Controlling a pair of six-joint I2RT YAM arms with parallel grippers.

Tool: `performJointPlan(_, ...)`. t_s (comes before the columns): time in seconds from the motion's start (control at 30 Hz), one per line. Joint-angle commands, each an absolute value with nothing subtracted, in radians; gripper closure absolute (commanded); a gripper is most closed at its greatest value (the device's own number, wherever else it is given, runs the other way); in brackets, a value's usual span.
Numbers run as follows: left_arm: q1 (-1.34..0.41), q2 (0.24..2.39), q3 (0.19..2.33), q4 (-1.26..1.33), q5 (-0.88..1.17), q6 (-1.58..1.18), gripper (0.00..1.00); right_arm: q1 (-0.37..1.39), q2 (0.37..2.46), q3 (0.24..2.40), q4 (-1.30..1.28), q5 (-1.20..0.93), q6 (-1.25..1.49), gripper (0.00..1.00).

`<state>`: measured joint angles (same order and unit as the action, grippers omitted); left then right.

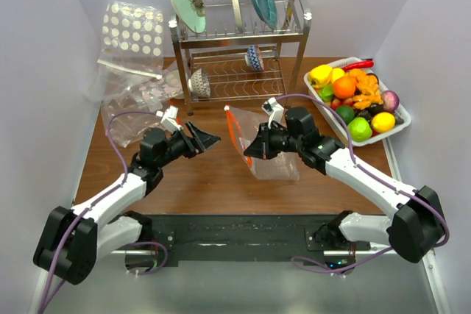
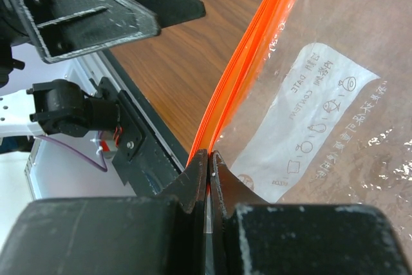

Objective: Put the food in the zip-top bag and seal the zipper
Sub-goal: Pick up the zipper food storage bag at the corner of the board, then open the zipper of the food storage bag.

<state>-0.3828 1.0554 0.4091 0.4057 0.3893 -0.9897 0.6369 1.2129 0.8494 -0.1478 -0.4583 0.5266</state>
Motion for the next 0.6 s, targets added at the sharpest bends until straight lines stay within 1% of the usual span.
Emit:
performJointPlan(0.0, -0.406, 1.104, 0.426, 0.498, 0.374, -1.028, 0.22, 0.647, 1.207, 0.861, -0.104, -0.456, 0.525, 1.00)
performJointPlan(0.23, -0.451, 1.186, 0.442, 0.580, 0.333, -1.075, 0.24, 0.657, 1.215, 0.858, -0.094, -0.465, 0.523, 1.00)
performJointPlan(0.33, -0.468, 1.224, 0.472, 0.589, 0.333, -1.077, 0.29, 0.660, 1.218, 0.859, -0.097, -0.468, 0.523, 1.00)
performJointPlan(0.57, -0.502, 1.298, 0.514, 0.603, 0.311, -1.080, 0.34, 0.666, 1.212, 0.864, -0.103, -0.468, 0.512, 1.00)
